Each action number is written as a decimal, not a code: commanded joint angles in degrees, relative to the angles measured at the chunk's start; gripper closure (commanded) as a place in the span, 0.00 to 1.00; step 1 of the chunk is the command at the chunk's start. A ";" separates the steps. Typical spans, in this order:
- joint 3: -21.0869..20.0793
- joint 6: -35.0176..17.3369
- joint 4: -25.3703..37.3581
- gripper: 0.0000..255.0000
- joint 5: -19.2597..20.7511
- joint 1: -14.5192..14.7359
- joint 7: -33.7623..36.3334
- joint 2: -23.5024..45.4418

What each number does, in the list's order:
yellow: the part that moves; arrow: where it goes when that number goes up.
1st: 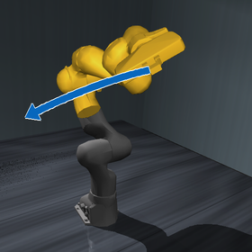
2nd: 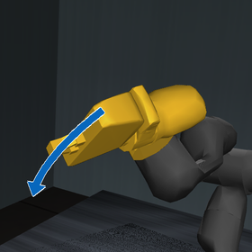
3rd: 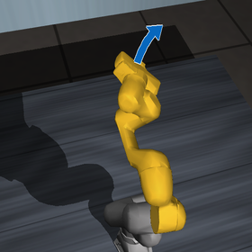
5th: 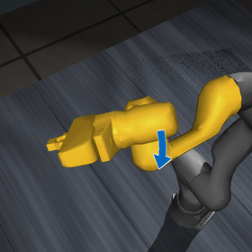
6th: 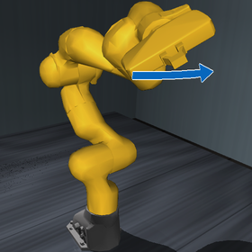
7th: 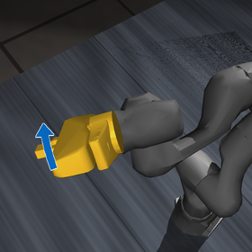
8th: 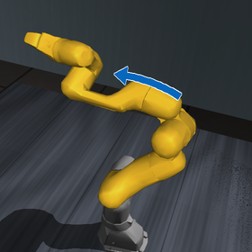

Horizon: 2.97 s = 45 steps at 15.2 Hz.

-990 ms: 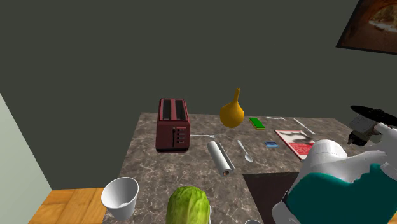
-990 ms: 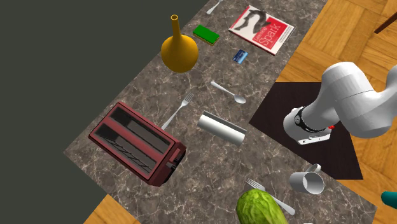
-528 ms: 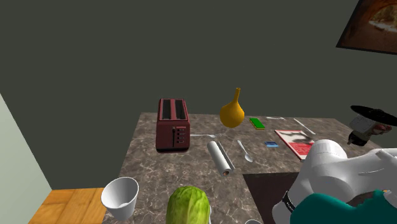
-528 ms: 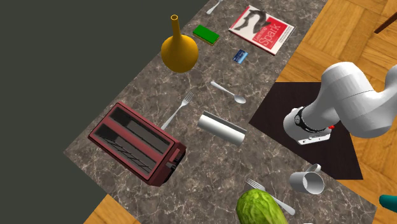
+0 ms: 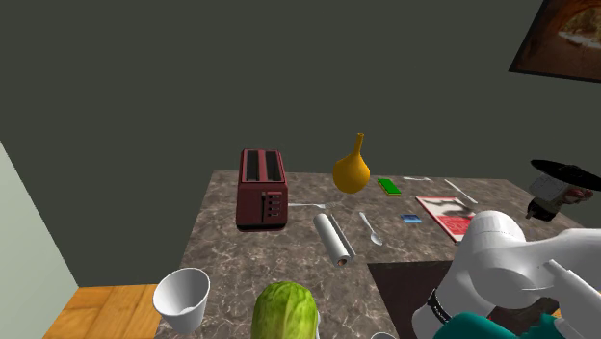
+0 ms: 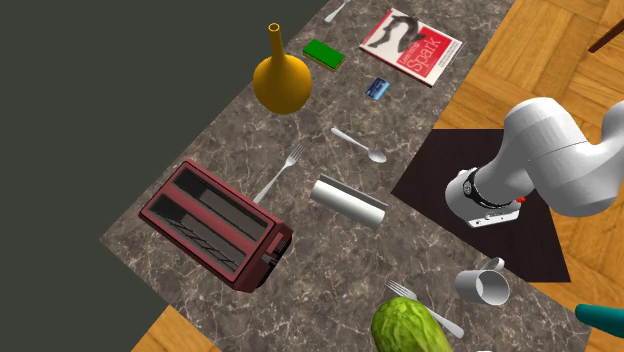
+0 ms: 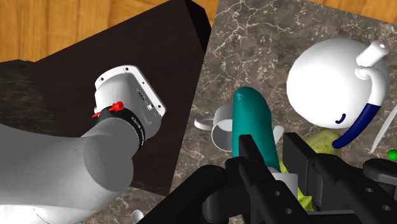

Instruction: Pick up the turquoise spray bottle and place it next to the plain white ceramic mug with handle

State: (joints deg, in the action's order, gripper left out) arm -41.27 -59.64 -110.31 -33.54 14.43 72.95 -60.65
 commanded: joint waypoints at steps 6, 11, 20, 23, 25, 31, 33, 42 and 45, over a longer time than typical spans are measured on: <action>-1.32 -3.58 -7.20 1.00 -1.70 1.55 -1.05 -3.78; -2.63 -5.90 -11.67 1.00 -3.18 2.54 -1.51 -6.14; -5.63 -9.95 -19.03 1.00 -6.31 4.30 -2.15 -9.92; -6.80 -11.27 -21.30 1.00 -7.49 4.88 -2.31 -11.05; -7.64 -12.15 -22.77 1.00 -8.32 5.26 -2.41 -11.76; -10.41 -14.76 -26.92 1.00 -11.00 6.41 -2.66 -13.70; -11.42 -15.63 -28.22 1.00 -11.97 6.78 -2.72 -14.28; -16.51 -19.57 -33.57 1.00 -16.74 8.42 -2.96 -16.44; -17.00 -19.91 -33.99 1.00 -17.19 8.55 -2.98 -16.60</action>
State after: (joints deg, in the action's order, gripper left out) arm -58.10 -79.40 -144.19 -50.58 22.99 70.00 -77.22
